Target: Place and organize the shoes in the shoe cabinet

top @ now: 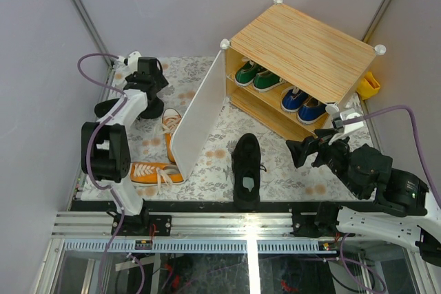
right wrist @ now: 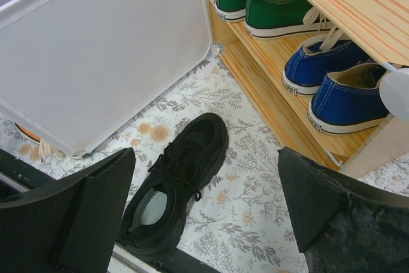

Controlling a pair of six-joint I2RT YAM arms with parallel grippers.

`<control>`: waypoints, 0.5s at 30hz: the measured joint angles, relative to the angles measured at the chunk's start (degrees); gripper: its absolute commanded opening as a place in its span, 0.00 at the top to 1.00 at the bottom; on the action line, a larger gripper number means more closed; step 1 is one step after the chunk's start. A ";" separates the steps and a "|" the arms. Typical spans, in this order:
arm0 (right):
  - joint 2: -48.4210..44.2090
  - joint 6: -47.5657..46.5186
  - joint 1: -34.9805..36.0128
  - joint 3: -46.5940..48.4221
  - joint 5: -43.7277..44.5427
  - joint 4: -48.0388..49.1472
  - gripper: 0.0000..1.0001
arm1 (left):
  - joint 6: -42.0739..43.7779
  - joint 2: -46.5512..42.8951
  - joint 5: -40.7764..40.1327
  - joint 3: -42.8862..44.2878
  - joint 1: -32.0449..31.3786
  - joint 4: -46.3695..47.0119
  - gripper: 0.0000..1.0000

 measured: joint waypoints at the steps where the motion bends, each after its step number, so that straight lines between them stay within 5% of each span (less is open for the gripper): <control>1: 0.15 0.00 0.00 0.00 -0.02 0.00 0.01 | -0.07 0.76 -0.09 0.00 0.37 0.00 0.32; 13: 0.59 0.22 0.00 -0.92 -0.09 0.00 0.01 | -2.97 6.34 -0.17 -2.38 1.84 1.14 0.35; 15: 0.42 0.28 0.00 -1.05 -0.11 -0.02 0.01 | -3.78 5.44 -0.11 -4.31 1.84 2.36 0.51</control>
